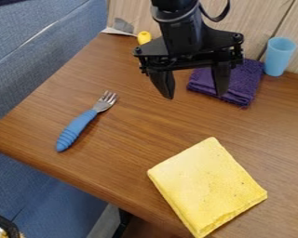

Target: Pick up the blue fork and place it below the blue towel

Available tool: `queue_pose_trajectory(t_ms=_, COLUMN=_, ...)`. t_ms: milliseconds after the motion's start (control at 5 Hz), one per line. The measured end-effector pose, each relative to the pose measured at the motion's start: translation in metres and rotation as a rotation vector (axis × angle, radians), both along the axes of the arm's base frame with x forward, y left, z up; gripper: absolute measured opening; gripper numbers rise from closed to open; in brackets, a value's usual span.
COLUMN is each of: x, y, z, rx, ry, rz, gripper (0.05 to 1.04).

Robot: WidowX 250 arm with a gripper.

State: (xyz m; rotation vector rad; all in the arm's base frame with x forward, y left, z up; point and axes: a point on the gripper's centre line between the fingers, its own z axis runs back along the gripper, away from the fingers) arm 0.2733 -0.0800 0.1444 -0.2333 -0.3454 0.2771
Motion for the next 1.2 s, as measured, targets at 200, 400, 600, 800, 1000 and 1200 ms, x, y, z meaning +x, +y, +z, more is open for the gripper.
queue_pose_trajectory(t_ms=200, x=-0.002, y=0.001, z=-0.006, rx=0.008, ry=0.02, rz=-0.005, gripper=0.999)
queue_pose_trajectory(t_ms=400, x=-0.012, y=0.028, z=-0.012, rx=0.04, ry=0.044, rz=0.014, gripper=0.999)
queue_pose_trajectory(t_ms=600, x=-0.021, y=0.059, z=-0.02, rx=0.059, ry=0.055, rz=0.025, gripper=0.999)
queue_pose_trajectory(t_ms=800, x=-0.028, y=0.101, z=-0.032, rx=0.071, ry=0.065, rz=0.067, gripper=0.999)
queue_pose_trajectory(t_ms=1000, x=-0.029, y=0.122, z=-0.069, rx=0.135, ry=0.203, rz=0.027, gripper=1.0)
queue_pose_trajectory(t_ms=1200, x=-0.024, y=0.142, z=-0.081, rx=0.228, ry=0.263, rz=0.032, gripper=1.0)
